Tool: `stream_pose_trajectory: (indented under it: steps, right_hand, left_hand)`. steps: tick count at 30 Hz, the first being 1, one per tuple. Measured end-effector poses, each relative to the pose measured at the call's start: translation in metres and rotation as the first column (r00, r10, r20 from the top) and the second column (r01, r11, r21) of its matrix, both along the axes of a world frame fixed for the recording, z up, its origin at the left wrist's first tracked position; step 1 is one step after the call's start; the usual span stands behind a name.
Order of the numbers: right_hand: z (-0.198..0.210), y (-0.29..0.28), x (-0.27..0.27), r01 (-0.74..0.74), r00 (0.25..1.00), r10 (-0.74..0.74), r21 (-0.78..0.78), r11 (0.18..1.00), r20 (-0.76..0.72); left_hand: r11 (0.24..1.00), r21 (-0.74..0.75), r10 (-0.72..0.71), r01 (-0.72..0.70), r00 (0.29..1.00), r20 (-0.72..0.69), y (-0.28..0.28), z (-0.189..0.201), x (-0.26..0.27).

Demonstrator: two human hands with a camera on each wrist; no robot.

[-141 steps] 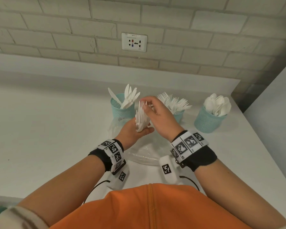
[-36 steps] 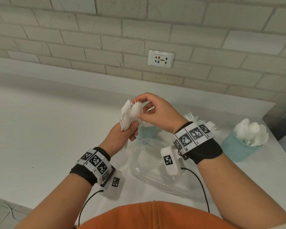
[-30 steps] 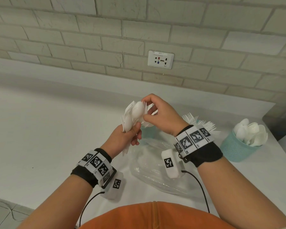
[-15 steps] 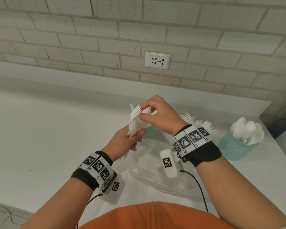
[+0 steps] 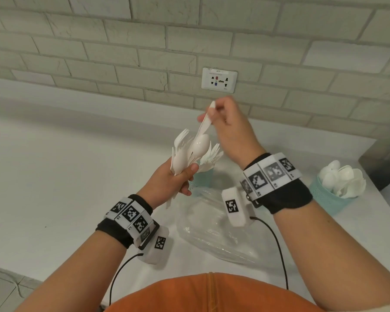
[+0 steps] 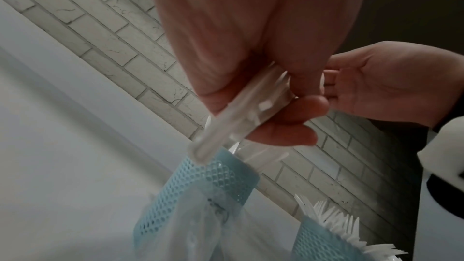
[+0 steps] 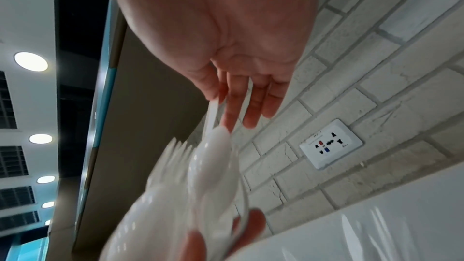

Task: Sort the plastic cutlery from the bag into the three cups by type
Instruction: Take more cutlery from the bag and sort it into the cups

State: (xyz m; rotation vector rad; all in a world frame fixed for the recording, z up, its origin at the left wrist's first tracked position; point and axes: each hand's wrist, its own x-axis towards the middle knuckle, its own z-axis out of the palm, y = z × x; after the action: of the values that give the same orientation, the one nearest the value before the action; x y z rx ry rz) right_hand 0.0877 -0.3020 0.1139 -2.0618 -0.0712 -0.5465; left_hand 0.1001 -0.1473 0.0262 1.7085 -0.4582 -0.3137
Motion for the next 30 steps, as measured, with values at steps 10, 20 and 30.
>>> stream_pose_trajectory:
  steps: [10,20,30]
  right_hand:
    - [0.003,-0.015,0.002,0.257,0.959,-0.226,-0.19,0.948,0.17]
    - [-0.063,-0.004,0.0,0.175,0.952,-0.297,-0.661,0.73,-0.075]
    - [-0.053,0.006,-0.016,0.011,0.989,0.013,0.165,0.986,-0.147]
  left_hand:
    - [0.979,-0.012,0.205,-0.205,0.977,0.058,0.009,-0.005,0.015]
    - [0.962,-0.274,-0.017,-0.009,0.996,-0.092,0.006,0.006,0.003]
    - [0.958,-0.276,-0.125,0.08,0.981,-0.147,-0.007,0.009,-0.003]
